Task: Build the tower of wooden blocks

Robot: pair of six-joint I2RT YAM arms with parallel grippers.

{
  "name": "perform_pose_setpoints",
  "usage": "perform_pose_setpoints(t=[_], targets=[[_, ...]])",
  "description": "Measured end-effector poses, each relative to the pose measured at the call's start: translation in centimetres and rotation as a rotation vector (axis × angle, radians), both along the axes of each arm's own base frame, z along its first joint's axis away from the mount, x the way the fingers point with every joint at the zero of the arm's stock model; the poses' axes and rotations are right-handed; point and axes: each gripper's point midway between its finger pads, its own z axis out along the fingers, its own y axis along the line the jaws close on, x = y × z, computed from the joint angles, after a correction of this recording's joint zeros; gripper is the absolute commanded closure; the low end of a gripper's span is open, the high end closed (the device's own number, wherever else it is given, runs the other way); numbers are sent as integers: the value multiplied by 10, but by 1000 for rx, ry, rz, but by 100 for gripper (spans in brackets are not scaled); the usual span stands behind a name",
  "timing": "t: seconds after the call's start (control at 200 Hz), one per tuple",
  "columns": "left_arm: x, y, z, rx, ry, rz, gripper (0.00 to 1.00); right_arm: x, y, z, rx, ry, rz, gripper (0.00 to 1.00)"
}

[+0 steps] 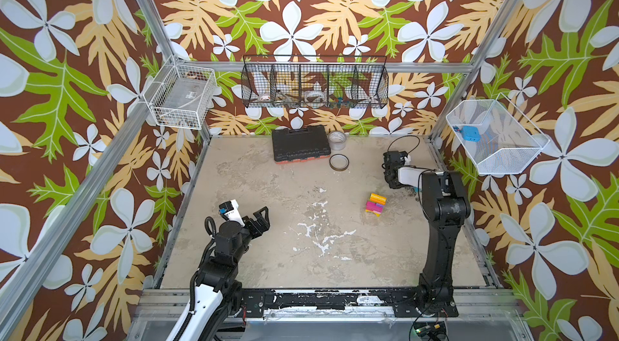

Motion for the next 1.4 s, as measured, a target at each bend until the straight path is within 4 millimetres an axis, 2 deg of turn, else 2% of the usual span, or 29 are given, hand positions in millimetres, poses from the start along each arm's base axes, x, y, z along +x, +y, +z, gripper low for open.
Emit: perform_pose_setpoints(t=[0.266, 0.411, 0.541, 0.591, 0.712, 0.772, 0.827, 0.877, 0.977, 1.168, 1.298, 1.398], targets=[[0, 0, 0, 0, 0, 0, 4, 1, 4, 3, 30, -7, 15, 38], [0, 0, -1, 1, 2, 0, 5, 0, 14, 10, 99, -4, 65, 19], [0, 0, -1, 1, 5, 0, 5, -1, 23, 25, 217, -16, 135, 16], [0, 0, -1, 1, 6, 0, 5, 1, 24, 34, 270, -40, 159, 16], [0, 0, -2, 2, 7, 0, 5, 1, 33, 52, 406, -71, 236, 24], [0, 0, -2, 2, 7, 0, 5, -1, 35, 55, 481, -79, 268, 24], [0, 0, -2, 1, 7, -1, 4, -5, 30, 57, 529, -82, 275, 22], [0, 0, -2, 1, 7, -1, 5, -12, 24, 55, 560, -77, 268, 19], [0, -1, -1, 0, 6, -4, 5, -26, 19, 46, 620, -46, 276, 18], [0, -1, -1, -1, 4, -4, 5, -41, 15, 8, 749, 39, 268, 20], [0, -1, -1, 0, 6, -4, 4, -45, 28, -12, 809, 92, 300, 22], [0, -1, -2, 0, 8, -4, 5, -42, 26, -13, 804, 98, 312, 27]])
